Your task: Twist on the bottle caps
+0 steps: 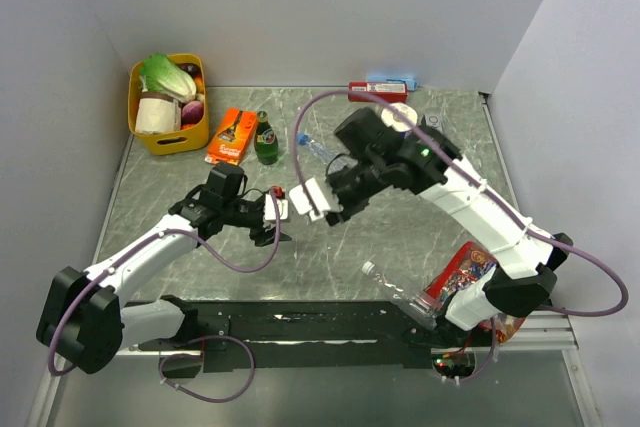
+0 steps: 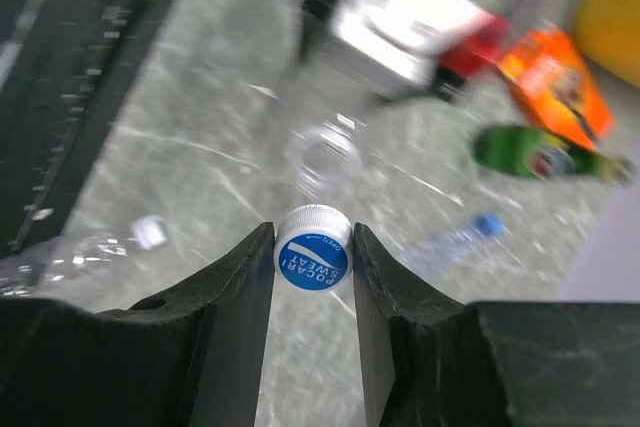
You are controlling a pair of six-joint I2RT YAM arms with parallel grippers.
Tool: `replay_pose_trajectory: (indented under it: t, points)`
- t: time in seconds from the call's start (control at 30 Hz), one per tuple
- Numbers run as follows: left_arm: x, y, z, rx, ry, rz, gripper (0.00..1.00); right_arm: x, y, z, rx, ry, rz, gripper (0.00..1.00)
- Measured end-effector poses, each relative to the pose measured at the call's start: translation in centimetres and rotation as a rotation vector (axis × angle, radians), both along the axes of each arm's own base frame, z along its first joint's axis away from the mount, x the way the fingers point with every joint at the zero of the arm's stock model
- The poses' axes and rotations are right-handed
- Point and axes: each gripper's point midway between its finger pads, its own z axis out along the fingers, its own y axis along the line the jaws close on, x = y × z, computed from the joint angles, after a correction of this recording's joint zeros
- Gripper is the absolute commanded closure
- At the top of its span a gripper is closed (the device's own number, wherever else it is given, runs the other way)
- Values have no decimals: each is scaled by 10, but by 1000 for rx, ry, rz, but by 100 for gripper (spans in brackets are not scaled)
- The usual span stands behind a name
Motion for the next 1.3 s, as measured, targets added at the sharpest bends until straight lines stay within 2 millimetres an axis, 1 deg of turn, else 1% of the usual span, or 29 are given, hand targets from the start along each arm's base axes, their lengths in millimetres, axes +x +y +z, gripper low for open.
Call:
replay_pose_trajectory:
  t: [0.07,0.17,0.3,0.63,0.97,1.3]
  points:
    - [-1,-1,7,-15,-14,2,99,-13,4,-13,-32,25,40,74]
    - [-1,-3,17,-38,-35,6,99,-18,6,-18,-43,31,56,74]
    - [-1,-4,23,-54,-41,13,99,-17,7,-17,-38,26,57,74]
    - [-1,-4,23,-55,-40,13,99,-5,16,-10,-1,-32,46,74]
    - [0,-5,23,-56,-48,11,99,0,20,-6,15,-59,45,73]
    - [3,-5,24,-57,-62,19,99,-1,28,-13,8,-18,63,73]
